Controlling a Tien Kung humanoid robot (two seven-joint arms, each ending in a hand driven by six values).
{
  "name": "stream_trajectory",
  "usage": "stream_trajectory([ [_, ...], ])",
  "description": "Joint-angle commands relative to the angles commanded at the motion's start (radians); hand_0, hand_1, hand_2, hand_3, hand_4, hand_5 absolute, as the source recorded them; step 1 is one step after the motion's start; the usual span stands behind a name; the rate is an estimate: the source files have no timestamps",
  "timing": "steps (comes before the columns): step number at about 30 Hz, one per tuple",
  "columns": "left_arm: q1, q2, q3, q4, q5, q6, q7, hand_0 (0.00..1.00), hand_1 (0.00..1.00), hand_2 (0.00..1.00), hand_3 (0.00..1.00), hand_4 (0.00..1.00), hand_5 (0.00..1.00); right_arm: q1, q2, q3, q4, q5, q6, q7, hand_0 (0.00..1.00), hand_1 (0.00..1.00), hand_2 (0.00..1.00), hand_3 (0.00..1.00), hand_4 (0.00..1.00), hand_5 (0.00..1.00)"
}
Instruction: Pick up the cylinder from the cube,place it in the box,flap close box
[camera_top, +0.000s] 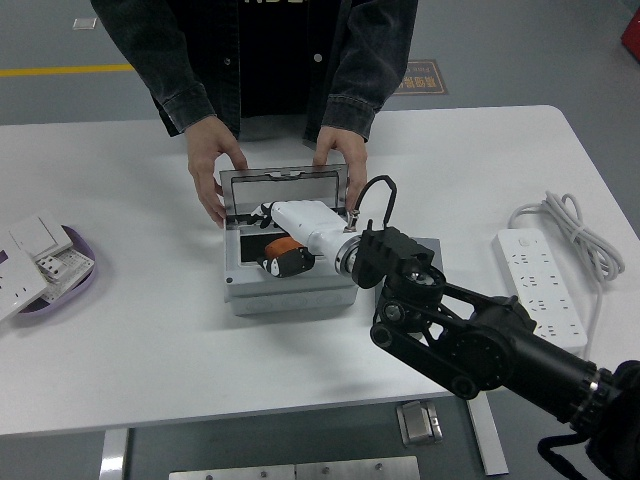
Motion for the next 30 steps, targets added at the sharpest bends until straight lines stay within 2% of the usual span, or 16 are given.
stream_trajectory([
  [4, 0.000, -0.001, 0.003, 0.000, -0.004, 0.000, 0.000, 0.596, 0.581, 0.560, 0.603, 0.667, 0.282, -0.025, -0.026, 0.024, 0.051, 0.142, -0.048, 0.082, 0.826, 0.716, 0.743, 0.811, 0.734, 0.224],
  [6, 0.001, -0.002, 0.003, 0.000, -0.003, 0.001, 0.001, 0.596, 0.581, 0.560, 0.603, 0.667, 0.282, -0.025, -0.053, 0.049, 0.093, 0.218, -0.067, 0.122, 0.826, 0.716, 0.743, 0.811, 0.734, 0.224],
  [7, 0.002, -0.002, 0.003, 0.000, -0.002, 0.001, 0.001, 0.596, 0.581, 0.560, 0.603, 0.667, 0.282, -0.021, -0.064, 0.059, 0.109, 0.247, -0.072, 0.131, 0.826, 0.716, 0.743, 0.811, 0.734, 0.224],
  [8, 0.002, -0.002, 0.003, 0.000, -0.002, 0.001, 0.002, 0.596, 0.582, 0.560, 0.603, 0.667, 0.282, -0.015, -0.076, 0.068, 0.123, 0.273, -0.077, 0.137, 0.781, 0.690, 0.719, 0.794, 0.741, 0.238],
  [11, 0.002, 0.000, 0.001, 0.000, 0.002, 0.001, 0.002, 0.596, 0.582, 0.560, 0.603, 0.667, 0.282, 0.015, -0.109, 0.093, 0.143, 0.350, -0.086, 0.144, 0.781, 0.690, 0.719, 0.794, 0.741, 0.238],
  [13, 0.001, 0.001, 0.001, 0.000, 0.004, 0.001, 0.002, 0.596, 0.582, 0.560, 0.603, 0.667, 0.282, 0.038, -0.126, 0.099, 0.135, 0.393, -0.087, 0.141, 0.781, 0.690, 0.719, 0.794, 0.741, 0.238],
  [14, 0.001, 0.002, 0.000, 0.000, 0.005, 0.001, 0.002, 0.596, 0.580, 0.561, 0.603, 0.667, 0.282, 0.048, -0.132, 0.099, 0.128, 0.409, -0.087, 0.140, 0.723, 0.655, 0.690, 0.758, 0.733, 0.244],
  [19, -0.002, 0.003, -0.002, 0.000, 0.010, -0.001, 0.002, 0.596, 0.580, 0.561, 0.603, 0.667, 0.282, 0.112, -0.158, 0.061, 0.035, 0.457, -0.080, 0.138, 0.723, 0.655, 0.690, 0.758, 0.733, 0.244],
  [23, -0.003, 0.001, 0.000, 0.000, 0.008, 0.000, 0.002, 0.596, 0.580, 0.560, 0.603, 0.668, 0.283, 0.133, -0.171, 0.034, -0.015, 0.468, -0.077, 0.136, 0.706, 0.647, 0.687, 0.751, 0.727, 0.238],
  [27, -0.002, 0.000, 0.001, 0.000, 0.004, 0.001, 0.003, 0.596, 0.582, 0.560, 0.603, 0.667, 0.283, 0.136, -0.188, 0.007, -0.021, 0.468, -0.073, 0.129, 0.700, 0.646, 0.680, 0.743, 0.719, 0.233],
  [30, -0.002, -0.001, 0.002, 0.000, 0.003, 0.002, 0.003, 0.596, 0.582, 0.560, 0.603, 0.667, 0.283, 0.133, -0.209, -0.007, 0.004, 0.455, -0.071, 0.117, 0.700, 0.646, 0.680, 0.743, 0.719, 0.233],
])
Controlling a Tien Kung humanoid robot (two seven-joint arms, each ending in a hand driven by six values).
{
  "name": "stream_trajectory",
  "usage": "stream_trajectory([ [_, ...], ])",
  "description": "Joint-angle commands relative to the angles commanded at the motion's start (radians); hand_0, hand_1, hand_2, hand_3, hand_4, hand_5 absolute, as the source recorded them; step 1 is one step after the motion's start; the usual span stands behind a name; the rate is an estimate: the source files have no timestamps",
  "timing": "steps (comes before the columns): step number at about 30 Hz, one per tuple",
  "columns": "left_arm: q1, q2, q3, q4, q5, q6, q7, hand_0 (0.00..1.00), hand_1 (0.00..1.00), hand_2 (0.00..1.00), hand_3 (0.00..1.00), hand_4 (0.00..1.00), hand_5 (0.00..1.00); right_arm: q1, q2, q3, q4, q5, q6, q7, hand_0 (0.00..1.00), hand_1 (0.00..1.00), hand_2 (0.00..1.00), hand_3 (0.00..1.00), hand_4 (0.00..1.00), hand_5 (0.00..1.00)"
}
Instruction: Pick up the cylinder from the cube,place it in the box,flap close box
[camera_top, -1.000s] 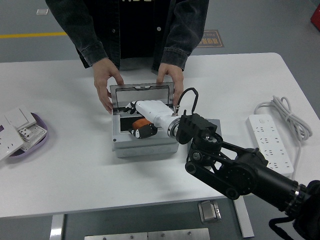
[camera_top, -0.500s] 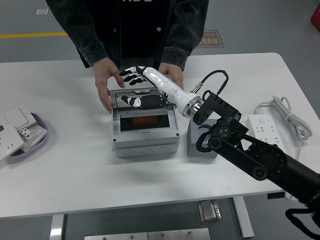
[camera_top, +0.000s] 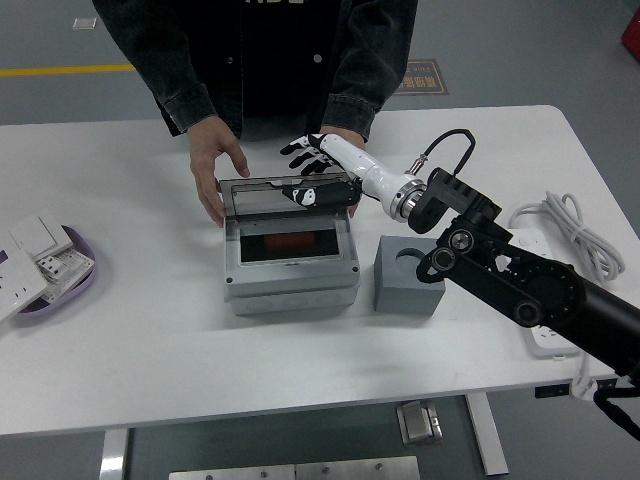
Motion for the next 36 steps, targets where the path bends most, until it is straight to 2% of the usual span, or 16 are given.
stream_trajectory([
  [9, 0.003, -0.002, 0.005, 0.000, -0.009, 0.003, -0.003, 0.596, 0.581, 0.560, 0.604, 0.667, 0.284, -0.031, -0.078, -0.038, 0.160, -0.101, 0.002, -0.059, 0.695, 0.638, 0.673, 0.745, 0.719, 0.234],
  [13, 0.003, -0.003, 0.010, 0.000, -0.015, 0.003, -0.006, 0.596, 0.581, 0.560, 0.604, 0.667, 0.284, -0.051, -0.099, -0.071, 0.200, -0.102, 0.007, -0.070, 0.695, 0.638, 0.673, 0.745, 0.719, 0.234],
  [17, 0.002, -0.003, 0.011, 0.000, -0.018, 0.004, -0.007, 0.596, 0.580, 0.560, 0.604, 0.667, 0.284, -0.077, -0.105, -0.100, 0.211, -0.064, 0.003, -0.067, 0.692, 0.632, 0.672, 0.742, 0.718, 0.237],
  [22, 0.003, -0.005, 0.013, 0.000, -0.021, 0.005, -0.007, 0.596, 0.580, 0.560, 0.604, 0.667, 0.285, -0.116, -0.098, -0.101, 0.183, 0.028, -0.010, -0.026, 0.665, 0.628, 0.671, 0.737, 0.712, 0.248],
  [25, 0.004, -0.005, 0.013, 0.000, -0.021, 0.006, -0.007, 0.596, 0.580, 0.560, 0.604, 0.667, 0.285, -0.138, -0.103, -0.063, 0.176, 0.058, -0.021, -0.004, 0.665, 0.628, 0.671, 0.737, 0.712, 0.248],
  [26, 0.004, -0.005, 0.012, 0.000, -0.021, 0.005, -0.007, 0.596, 0.580, 0.560, 0.604, 0.667, 0.285, -0.147, -0.107, -0.043, 0.178, 0.059, -0.025, 0.001, 0.658, 0.626, 0.669, 0.729, 0.662, 0.297],
  [27, 0.004, -0.005, 0.012, 0.000, -0.021, 0.005, -0.007, 0.596, 0.580, 0.560, 0.604, 0.667, 0.285, -0.158, -0.111, -0.022, 0.183, 0.058, -0.029, 0.005, 0.658, 0.626, 0.669, 0.729, 0.662, 0.297],
  [31, 0.008, -0.006, 0.016, 0.000, -0.028, 0.007, -0.008, 0.596, 0.580, 0.560, 0.604, 0.667, 0.285, -0.221, -0.128, 0.078, 0.225, -0.005, -0.031, -0.008, 0.658, 0.626, 0.669, 0.729, 0.662, 0.297],
  [36, 0.016, -0.005, 0.024, 0.000, -0.041, 0.010, -0.007, 0.596, 0.582, 0.559, 0.604, 0.666, 0.285, -0.305, -0.144, 0.250, 0.259, -0.163, 0.042, -0.110, 0.657, 0.629, 0.669, 0.729, 0.666, 0.289],
])
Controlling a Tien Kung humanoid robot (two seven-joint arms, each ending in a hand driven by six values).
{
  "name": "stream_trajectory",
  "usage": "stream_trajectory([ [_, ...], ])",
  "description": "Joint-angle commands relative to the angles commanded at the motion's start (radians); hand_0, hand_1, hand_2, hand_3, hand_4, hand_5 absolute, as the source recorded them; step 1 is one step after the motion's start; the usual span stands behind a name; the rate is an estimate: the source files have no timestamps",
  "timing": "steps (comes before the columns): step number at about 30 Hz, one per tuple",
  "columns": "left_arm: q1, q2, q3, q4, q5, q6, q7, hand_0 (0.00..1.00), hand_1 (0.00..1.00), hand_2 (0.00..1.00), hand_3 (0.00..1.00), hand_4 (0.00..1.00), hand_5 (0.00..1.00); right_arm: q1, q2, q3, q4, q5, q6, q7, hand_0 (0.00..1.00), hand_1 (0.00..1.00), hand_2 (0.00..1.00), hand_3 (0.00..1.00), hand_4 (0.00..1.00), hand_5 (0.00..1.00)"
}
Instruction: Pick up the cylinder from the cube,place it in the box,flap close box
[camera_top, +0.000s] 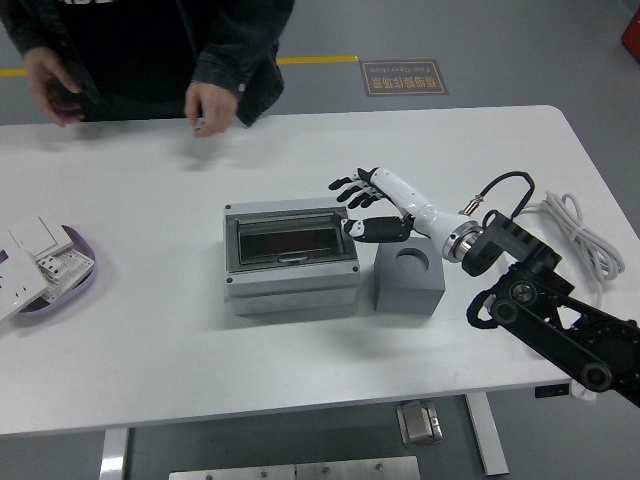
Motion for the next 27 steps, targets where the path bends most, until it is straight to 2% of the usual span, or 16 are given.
stream_trajectory([
  [4, 0.005, 0.000, 0.006, 0.000, -0.008, 0.003, 0.001, 0.596, 0.580, 0.559, 0.603, 0.666, 0.286, -0.058, 0.006, 0.153, -0.012, -0.105, 0.078, -0.081, 0.656, 0.629, 0.664, 0.716, 0.660, 0.290],
  [7, 0.008, -0.002, 0.010, 0.000, -0.012, 0.003, 0.001, 0.596, 0.580, 0.559, 0.603, 0.666, 0.286, -0.094, 0.029, 0.256, -0.035, -0.153, 0.092, -0.090, 0.656, 0.629, 0.664, 0.716, 0.660, 0.290],
  [8, 0.009, -0.003, 0.011, 0.000, -0.013, 0.003, 0.001, 0.596, 0.582, 0.559, 0.603, 0.666, 0.286, -0.105, 0.043, 0.292, -0.045, -0.155, 0.081, -0.075, 0.683, 0.640, 0.669, 0.699, 0.672, 0.289],
  [13, 0.013, -0.008, 0.016, 0.000, -0.018, 0.003, 0.002, 0.596, 0.582, 0.559, 0.603, 0.666, 0.286, -0.153, 0.127, 0.464, -0.077, -0.119, -0.011, 0.025, 0.683, 0.640, 0.669, 0.699, 0.672, 0.289],
  [18, 0.015, -0.005, 0.006, 0.000, -0.011, 0.004, 0.007, 0.596, 0.580, 0.559, 0.604, 0.666, 0.284, -0.186, 0.175, 0.589, -0.129, -0.003, -0.115, 0.160, 0.688, 0.642, 0.672, 0.695, 0.661, 0.287],
  [21, 0.017, 0.000, 0.006, 0.000, -0.014, 0.005, 0.004, 0.597, 0.581, 0.559, 0.602, 0.666, 0.287, -0.207, 0.189, 0.642, -0.147, 0.069, -0.145, 0.242, 0.677, 0.641, 0.666, 0.684, 0.643, 0.303],
  [27, 0.020, 0.004, 0.013, 0.000, -0.022, 0.006, 0.000, 0.596, 0.580, 0.558, 0.602, 0.665, 0.285, -0.262, 0.229, 0.695, -0.145, 0.206, -0.173, 0.398, 0.655, 0.635, 0.662, 0.675, 0.647, 0.297],
])
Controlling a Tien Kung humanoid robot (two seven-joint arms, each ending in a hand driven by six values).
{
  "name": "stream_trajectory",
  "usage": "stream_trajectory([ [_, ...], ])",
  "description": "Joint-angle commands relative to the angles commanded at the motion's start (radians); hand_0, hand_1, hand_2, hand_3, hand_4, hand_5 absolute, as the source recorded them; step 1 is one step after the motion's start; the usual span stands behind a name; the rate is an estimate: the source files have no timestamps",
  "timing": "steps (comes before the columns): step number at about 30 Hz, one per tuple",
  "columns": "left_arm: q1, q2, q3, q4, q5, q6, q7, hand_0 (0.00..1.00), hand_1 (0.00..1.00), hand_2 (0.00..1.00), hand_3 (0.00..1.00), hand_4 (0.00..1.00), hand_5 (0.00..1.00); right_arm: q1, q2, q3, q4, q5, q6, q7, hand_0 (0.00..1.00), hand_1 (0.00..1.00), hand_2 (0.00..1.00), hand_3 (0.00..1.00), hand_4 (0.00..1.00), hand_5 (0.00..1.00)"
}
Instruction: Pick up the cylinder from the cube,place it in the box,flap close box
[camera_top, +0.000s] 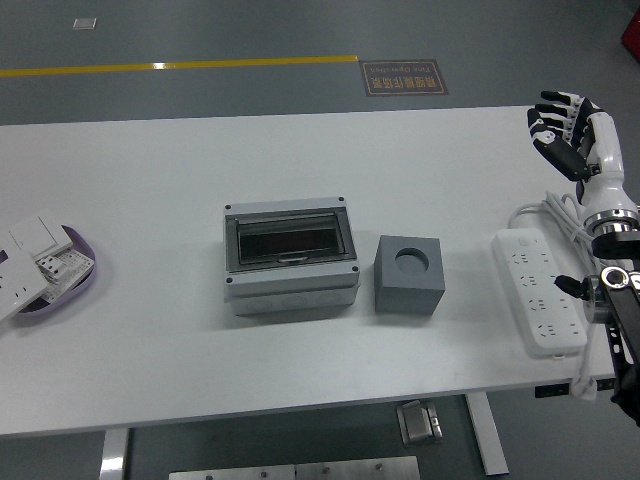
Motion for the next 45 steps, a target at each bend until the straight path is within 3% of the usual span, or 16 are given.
stream_trajectory([
  [7, -0.006, -0.003, -0.010, 0.000, 0.011, -0.002, -0.001, 0.596, 0.580, 0.559, 0.603, 0.666, 0.281, -0.070, 0.048, 0.005, 0.002, 0.210, 0.059, 0.198, 0.642, 0.630, 0.659, 0.663, 0.650, 0.279],
  [13, -0.010, 0.007, -0.011, 0.000, 0.017, -0.002, -0.002, 0.596, 0.582, 0.559, 0.603, 0.664, 0.279, -0.098, 0.060, -0.022, 0.002, 0.356, 0.085, 0.317, 0.642, 0.631, 0.655, 0.658, 0.691, 0.251],
  [22, -0.023, 0.019, -0.023, 0.000, 0.051, -0.011, 0.001, 0.596, 0.580, 0.559, 0.603, 0.665, 0.278, -0.106, 0.065, -0.052, -0.015, 0.409, 0.100, 0.330, 0.692, 0.649, 0.687, 0.663, 0.721, 0.213],
  [34, -0.031, 0.027, -0.038, 0.000, 0.079, -0.018, 0.001, 0.596, 0.580, 0.559, 0.604, 0.666, 0.279, -0.115, 0.058, -0.031, -0.011, 0.408, 0.101, 0.319, 0.705, 0.658, 0.683, 0.667, 0.676, 0.172],
  [35, -0.032, 0.026, -0.039, 0.000, 0.080, -0.019, 0.000, 0.596, 0.581, 0.559, 0.604, 0.666, 0.280, -0.116, 0.057, -0.028, -0.011, 0.408, 0.102, 0.318, 0.716, 0.674, 0.712, 0.687, 0.664, 0.135],
  [45, -0.035, 0.031, -0.050, 0.000, 0.096, -0.022, 0.002, 0.596, 0.582, 0.559, 0.604, 0.668, 0.280, -0.121, 0.059, -0.017, -0.009, 0.407, 0.106, 0.311, 0.718, 0.676, 0.718, 0.696, 0.681, 0.165],
])
